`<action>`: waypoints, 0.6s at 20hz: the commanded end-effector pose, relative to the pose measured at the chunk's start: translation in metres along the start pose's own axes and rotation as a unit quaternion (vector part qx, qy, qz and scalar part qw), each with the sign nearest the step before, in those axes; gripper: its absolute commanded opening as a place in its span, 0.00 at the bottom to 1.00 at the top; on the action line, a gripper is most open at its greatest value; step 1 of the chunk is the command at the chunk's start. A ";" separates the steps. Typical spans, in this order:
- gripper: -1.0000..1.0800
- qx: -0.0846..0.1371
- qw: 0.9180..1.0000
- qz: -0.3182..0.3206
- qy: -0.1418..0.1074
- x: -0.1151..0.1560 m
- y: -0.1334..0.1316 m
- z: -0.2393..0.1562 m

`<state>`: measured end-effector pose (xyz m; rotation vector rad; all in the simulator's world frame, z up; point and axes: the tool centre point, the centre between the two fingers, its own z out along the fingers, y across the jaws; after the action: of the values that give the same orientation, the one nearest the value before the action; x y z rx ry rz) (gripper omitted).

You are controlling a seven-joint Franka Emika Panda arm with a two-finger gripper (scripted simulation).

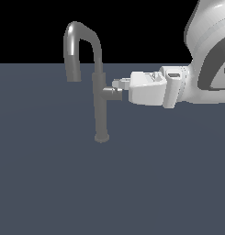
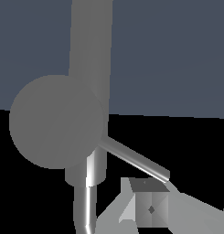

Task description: Turn on the faucet by rotating a designated handle.

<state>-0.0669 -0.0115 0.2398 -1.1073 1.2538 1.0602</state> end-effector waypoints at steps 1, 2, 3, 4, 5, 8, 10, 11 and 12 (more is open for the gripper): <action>0.00 -0.001 1.000 0.018 0.001 0.025 0.016 0.000; 0.00 -0.001 1.000 0.018 0.001 0.025 0.016 0.000; 0.00 0.000 1.000 0.001 0.000 0.007 0.005 0.000; 0.00 0.000 1.000 0.003 0.000 0.013 0.006 0.000; 0.00 0.000 1.000 0.005 0.000 0.019 0.008 0.000; 0.00 -0.001 1.000 0.011 0.001 0.037 0.012 0.000; 0.00 -0.001 1.000 0.015 0.001 0.049 0.015 0.000; 0.00 -0.001 1.000 0.017 0.001 0.055 0.017 0.000; 0.00 -0.001 1.000 0.017 0.001 0.055 0.017 0.000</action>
<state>-0.0733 -0.0105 0.2060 -1.1090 1.2454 1.0611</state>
